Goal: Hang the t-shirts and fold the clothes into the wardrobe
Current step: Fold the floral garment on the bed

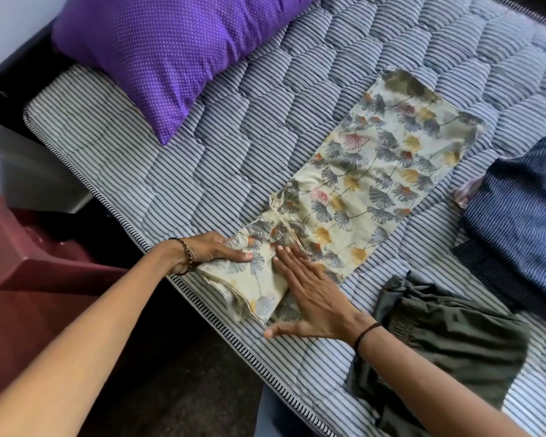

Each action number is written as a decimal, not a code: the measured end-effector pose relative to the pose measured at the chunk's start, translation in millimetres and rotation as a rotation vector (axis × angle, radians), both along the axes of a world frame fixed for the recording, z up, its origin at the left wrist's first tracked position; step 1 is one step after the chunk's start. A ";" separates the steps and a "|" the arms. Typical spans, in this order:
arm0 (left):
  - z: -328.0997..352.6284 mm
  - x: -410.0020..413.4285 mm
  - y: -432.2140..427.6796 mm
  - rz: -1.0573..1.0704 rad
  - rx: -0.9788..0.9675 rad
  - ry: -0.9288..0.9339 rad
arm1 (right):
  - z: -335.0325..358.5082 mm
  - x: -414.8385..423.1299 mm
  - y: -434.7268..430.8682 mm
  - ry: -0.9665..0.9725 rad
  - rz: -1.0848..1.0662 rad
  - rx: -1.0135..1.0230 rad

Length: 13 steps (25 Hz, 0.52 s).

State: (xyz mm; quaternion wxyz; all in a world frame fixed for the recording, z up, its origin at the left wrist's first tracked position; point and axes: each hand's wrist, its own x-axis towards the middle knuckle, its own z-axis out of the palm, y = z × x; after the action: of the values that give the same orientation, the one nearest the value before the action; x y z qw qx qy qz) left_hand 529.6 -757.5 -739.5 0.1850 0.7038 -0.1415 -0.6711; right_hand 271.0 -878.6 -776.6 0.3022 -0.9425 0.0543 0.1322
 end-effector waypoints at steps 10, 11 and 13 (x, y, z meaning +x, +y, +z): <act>34.0 -15.1 -70.3 0.138 0.061 0.470 | 30.7 22.6 -54.1 0.080 -0.869 1.140; 34.3 -15.4 -80.2 0.171 0.052 0.484 | 32.1 24.1 -61.9 0.085 -0.902 1.177; 31.4 -17.9 -104.4 0.241 -0.007 0.510 | 33.6 25.8 -79.9 0.019 -0.952 1.370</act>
State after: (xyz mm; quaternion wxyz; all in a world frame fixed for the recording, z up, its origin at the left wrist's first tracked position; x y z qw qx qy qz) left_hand 511.7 -861.9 -708.1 0.2957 0.5231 -0.0079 -0.7993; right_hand 296.7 -958.5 -742.9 0.8318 -0.4251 0.3569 0.0023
